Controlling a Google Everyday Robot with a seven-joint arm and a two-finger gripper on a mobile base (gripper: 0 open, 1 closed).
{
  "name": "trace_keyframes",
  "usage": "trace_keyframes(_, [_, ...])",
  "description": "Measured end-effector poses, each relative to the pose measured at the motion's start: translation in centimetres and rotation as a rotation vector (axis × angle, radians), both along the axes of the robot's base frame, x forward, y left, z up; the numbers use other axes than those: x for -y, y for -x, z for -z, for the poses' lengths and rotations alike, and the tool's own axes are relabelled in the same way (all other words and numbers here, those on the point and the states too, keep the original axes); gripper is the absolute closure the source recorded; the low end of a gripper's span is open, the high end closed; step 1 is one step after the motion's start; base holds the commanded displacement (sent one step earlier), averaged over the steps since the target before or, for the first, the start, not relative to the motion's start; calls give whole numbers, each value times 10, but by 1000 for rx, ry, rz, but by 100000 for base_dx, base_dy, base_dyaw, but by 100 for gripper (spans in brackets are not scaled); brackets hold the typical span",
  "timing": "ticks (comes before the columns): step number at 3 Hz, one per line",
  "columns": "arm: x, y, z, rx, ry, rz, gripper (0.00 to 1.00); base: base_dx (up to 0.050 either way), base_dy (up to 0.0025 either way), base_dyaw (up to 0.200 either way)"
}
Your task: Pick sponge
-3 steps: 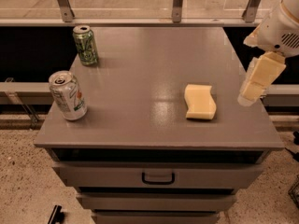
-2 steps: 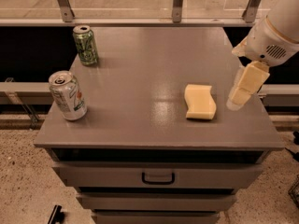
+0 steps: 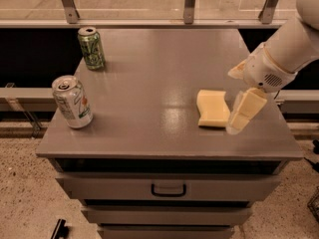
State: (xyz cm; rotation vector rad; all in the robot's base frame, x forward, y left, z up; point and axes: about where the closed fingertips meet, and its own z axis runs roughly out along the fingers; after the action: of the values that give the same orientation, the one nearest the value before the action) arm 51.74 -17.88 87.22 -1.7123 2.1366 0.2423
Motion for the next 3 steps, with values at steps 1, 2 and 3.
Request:
trace_keyframes(1, [-10, -2, 16, 2, -11, -32, 0, 0, 0, 0])
trace_keyframes(2, [-17, -5, 26, 2, -17, -51, 18, 0, 0, 0])
trace_keyframes(3, [-22, -7, 34, -20, -7, -56, 41, 0, 0, 0])
